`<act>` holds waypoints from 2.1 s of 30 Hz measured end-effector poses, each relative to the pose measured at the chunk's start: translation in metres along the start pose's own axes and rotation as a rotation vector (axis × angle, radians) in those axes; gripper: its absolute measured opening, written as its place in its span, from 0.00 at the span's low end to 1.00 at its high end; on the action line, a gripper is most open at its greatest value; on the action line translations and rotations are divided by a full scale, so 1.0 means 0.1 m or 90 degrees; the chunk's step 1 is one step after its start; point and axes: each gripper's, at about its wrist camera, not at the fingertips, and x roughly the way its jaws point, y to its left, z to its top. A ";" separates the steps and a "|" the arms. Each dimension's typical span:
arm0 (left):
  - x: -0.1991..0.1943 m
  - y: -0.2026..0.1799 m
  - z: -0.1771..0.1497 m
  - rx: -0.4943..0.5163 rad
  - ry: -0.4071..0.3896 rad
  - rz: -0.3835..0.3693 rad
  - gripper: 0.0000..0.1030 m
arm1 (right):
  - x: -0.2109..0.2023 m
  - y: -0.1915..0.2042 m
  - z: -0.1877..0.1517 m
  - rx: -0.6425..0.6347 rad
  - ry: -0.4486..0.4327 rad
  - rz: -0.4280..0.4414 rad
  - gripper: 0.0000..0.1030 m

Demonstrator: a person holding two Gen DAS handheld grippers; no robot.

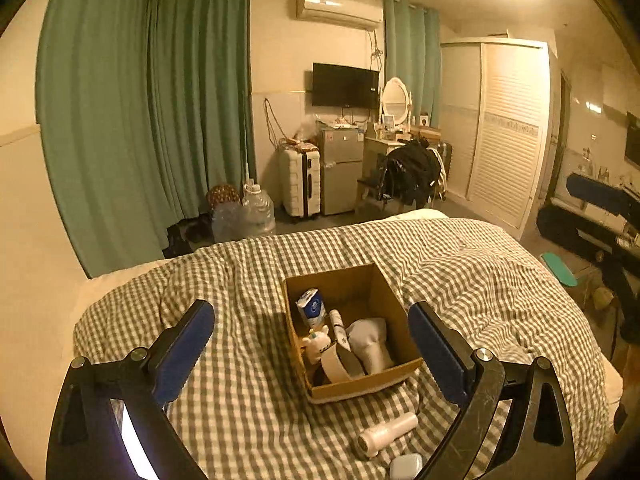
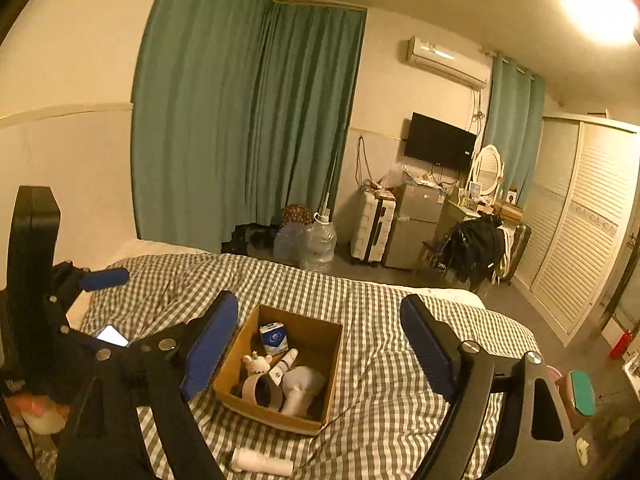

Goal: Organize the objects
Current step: 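Move both tools back toward the white hair dryer and earbud case, then grasp the white hair dryer with the left tool while the right tool grasps the blue earbud case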

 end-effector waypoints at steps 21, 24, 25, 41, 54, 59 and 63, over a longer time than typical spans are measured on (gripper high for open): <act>1.04 -0.08 -1.98 0.006 0.182 0.065 0.98 | 1.07 0.38 -2.39 0.045 0.308 0.050 0.85; 1.13 -0.14 -2.16 0.027 0.212 0.061 0.98 | 1.22 0.49 -2.69 0.031 0.367 0.074 0.85; 1.17 -0.14 -2.20 0.030 0.222 0.062 0.98 | 1.27 0.54 -2.77 0.028 0.390 0.097 0.85; 1.24 -0.09 -2.22 0.013 0.245 0.055 0.98 | 1.19 0.85 -3.04 -0.057 0.442 0.128 0.56; 1.79 -0.80 -2.12 0.094 0.292 -0.081 0.98 | 0.95 -0.03 -2.38 0.025 0.305 0.035 0.56; 2.05 -0.88 -2.18 0.104 0.334 -0.105 0.97 | 1.16 -0.09 -2.51 0.039 0.328 0.061 0.56; 2.18 -0.91 -2.21 0.088 0.363 -0.141 0.90 | 1.27 -0.15 -2.60 0.060 0.346 0.082 0.56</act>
